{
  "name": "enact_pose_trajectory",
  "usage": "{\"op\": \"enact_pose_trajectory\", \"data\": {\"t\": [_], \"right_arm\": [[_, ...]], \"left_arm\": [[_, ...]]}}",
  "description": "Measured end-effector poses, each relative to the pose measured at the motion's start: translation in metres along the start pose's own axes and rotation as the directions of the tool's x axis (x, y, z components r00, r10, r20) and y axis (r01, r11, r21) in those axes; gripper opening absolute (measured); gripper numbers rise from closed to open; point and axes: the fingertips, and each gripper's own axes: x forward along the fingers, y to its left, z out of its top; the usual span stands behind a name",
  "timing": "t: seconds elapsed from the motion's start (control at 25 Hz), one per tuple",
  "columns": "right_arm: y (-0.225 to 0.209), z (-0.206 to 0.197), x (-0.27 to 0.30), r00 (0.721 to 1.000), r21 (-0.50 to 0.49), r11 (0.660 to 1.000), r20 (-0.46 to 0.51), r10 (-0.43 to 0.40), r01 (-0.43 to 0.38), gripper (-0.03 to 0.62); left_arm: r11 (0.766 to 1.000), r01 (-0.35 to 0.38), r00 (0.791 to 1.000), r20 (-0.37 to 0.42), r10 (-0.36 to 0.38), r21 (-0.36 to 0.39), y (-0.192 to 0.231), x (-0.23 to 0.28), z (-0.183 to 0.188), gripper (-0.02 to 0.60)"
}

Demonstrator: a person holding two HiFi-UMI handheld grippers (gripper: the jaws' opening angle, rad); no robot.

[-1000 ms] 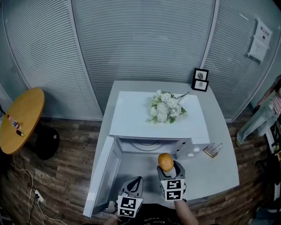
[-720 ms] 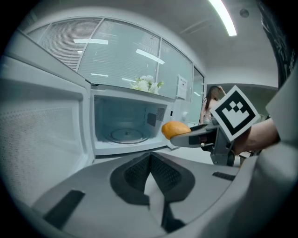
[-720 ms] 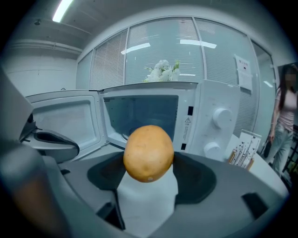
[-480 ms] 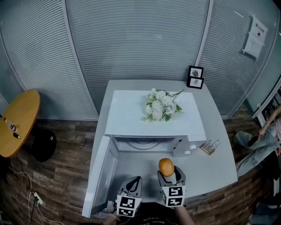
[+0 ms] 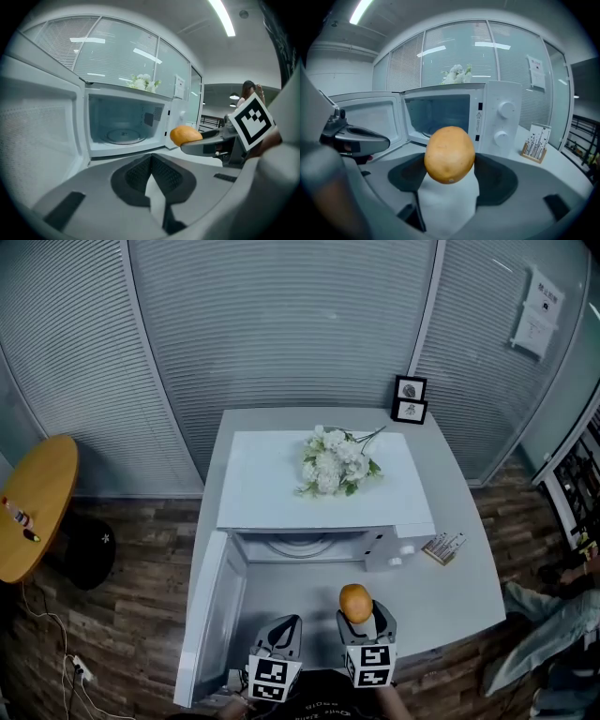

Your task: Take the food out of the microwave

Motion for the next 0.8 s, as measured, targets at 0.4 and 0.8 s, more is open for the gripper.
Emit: {"op": "enact_pose_trajectory", "data": {"t": [0.4,0.8], "right_arm": [[-0.0041,-0.0071,-0.0051,1.000,0.019,1.000,0.002,-0.008,0.008,0.318],[-0.0024,-0.0088,-0.0071,1.000,-0.024,1.000,0.002,-0.001,0.001,0.314]], "left_arm": [[1.000,0.011,1.000,-0.004,-0.011,-0.002,-0.0040,0.0024,-0.0013,0.008],[1.000,0.010,1.000,-0.009,-0.010,-0.004,-0.0072,0.0033,-0.0032,0.008]]}}
